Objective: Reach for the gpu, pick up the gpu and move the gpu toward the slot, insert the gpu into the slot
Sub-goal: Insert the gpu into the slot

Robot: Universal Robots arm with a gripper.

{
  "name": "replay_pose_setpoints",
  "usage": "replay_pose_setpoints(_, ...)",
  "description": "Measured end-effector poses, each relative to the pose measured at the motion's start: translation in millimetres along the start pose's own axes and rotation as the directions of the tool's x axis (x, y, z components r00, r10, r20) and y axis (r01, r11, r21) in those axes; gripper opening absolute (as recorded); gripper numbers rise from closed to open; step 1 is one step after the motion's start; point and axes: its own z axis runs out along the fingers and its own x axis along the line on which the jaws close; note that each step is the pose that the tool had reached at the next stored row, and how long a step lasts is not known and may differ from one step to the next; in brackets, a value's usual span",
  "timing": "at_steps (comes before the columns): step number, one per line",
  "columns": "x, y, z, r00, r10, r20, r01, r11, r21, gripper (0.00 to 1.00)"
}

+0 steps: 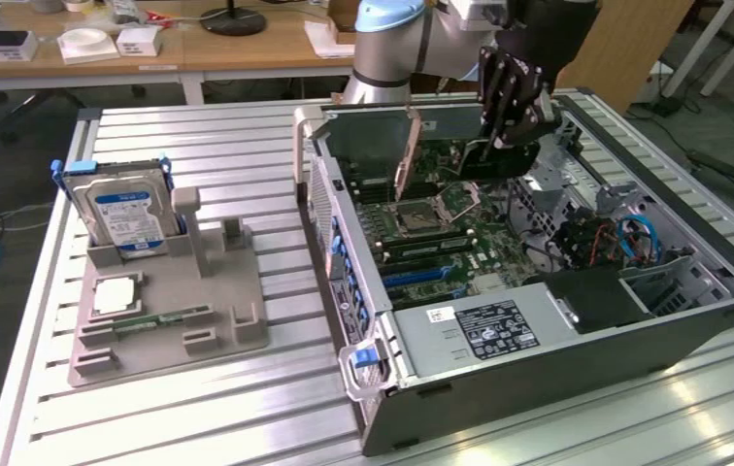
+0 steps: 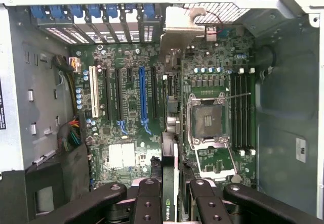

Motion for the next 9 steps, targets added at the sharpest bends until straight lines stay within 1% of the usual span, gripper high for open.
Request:
replay_pose_setpoints(3, 0.8, 0.0, 4.9, 1.0, 0.001, -0.0018, -0.001, 1.0, 0.0001, 0.26)
replay_pose_setpoints(6, 1.3, 0.0, 9.7, 1.0, 0.002, -0.0011, -0.002, 1.0, -0.0001, 0.26)
replay_pose_setpoints(8, 1.6, -0.6, 12.7, 1.0, 0.002, -0.0005, -0.002, 1.0, -0.0015, 0.26)
replay_pose_setpoints(9, 1.6, -0.6, 13.3, 1.0, 0.003, -0.0008, -0.003, 1.0, -0.0035, 0.26)
